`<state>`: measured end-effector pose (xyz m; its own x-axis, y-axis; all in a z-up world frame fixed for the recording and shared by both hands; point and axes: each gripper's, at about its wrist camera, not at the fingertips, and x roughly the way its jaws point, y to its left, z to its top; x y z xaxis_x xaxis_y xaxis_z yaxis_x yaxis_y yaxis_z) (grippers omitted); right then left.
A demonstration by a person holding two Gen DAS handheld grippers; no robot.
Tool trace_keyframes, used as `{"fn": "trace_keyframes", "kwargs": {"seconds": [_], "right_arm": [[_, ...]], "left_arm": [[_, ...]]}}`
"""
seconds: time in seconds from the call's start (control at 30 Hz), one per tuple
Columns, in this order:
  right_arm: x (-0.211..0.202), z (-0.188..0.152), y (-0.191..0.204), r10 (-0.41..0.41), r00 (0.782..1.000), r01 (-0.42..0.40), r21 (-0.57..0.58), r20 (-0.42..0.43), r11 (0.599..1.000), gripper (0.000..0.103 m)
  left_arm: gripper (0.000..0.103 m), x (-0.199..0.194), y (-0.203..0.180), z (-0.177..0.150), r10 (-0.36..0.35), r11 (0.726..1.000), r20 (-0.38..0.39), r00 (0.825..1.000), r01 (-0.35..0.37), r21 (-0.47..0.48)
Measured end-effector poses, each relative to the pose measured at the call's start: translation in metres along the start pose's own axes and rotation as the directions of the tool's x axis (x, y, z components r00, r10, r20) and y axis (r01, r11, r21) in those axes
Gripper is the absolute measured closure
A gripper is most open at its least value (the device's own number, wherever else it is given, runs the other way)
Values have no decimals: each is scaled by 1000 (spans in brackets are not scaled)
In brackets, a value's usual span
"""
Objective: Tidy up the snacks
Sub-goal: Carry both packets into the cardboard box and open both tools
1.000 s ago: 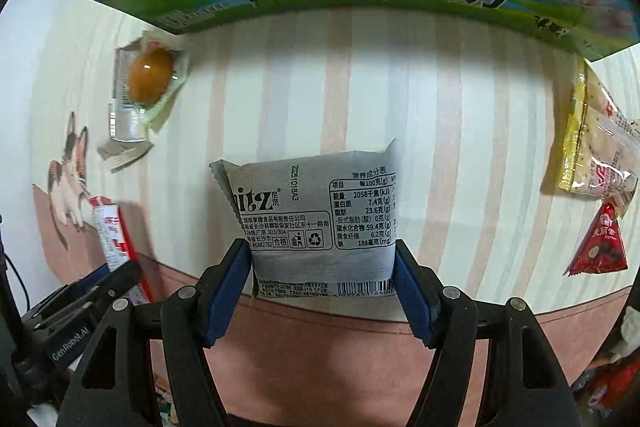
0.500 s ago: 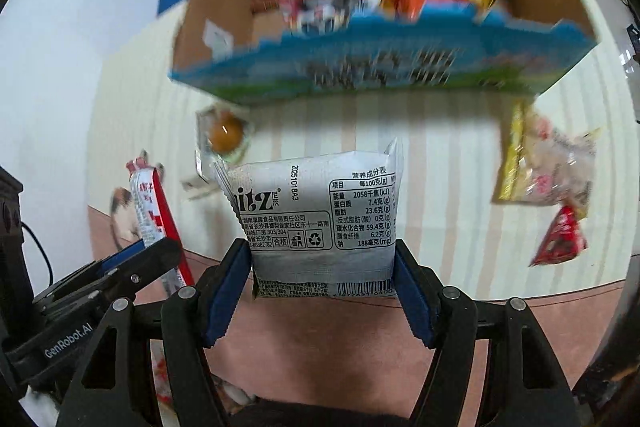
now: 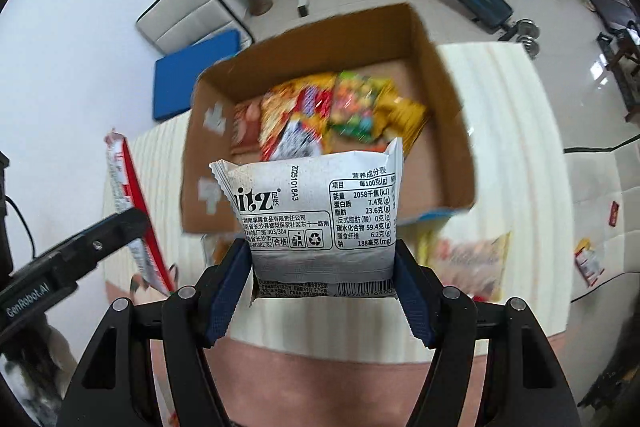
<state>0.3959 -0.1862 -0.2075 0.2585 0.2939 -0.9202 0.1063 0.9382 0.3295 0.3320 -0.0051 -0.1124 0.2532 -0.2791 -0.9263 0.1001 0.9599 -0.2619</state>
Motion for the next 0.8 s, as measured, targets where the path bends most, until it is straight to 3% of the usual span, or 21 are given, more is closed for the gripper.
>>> {"fn": "trace_keyframes", "kwargs": {"seconds": [0.2, 0.3, 0.43, 0.6, 0.7, 0.73, 0.8], "right_arm": [[23, 33, -24, -53, 998, 54, 23, -38, 998, 31], [40, 40, -34, -78, 994, 80, 30, -71, 996, 31], [64, 48, -42, -97, 989, 101, 39, -110, 994, 31], [88, 54, -48, -121, 982, 128, 43, -145, 991, 30], [97, 56, -52, -154, 974, 166, 59, -169, 984, 24], [101, 56, -53, -170, 967, 184, 60, -188, 981, 17], [103, 56, -54, -163, 966, 179, 65, -202, 982, 14]], "left_arm": [[61, 32, 8, 35, 10, 1000, -60, 998, -11, -24], [60, 60, 19, 51, 24, 998, -129, 991, -30, -47], [60, 100, 36, 60, 63, 995, -229, 971, -79, -63], [59, 126, 39, 61, 120, 990, -289, 950, -137, -39], [58, 139, 43, 58, 121, 987, -343, 931, -150, -57], [56, 142, 44, 57, 125, 986, -350, 928, -156, -63], [41, 145, 45, 56, 140, 984, -352, 926, -170, -55]]}}
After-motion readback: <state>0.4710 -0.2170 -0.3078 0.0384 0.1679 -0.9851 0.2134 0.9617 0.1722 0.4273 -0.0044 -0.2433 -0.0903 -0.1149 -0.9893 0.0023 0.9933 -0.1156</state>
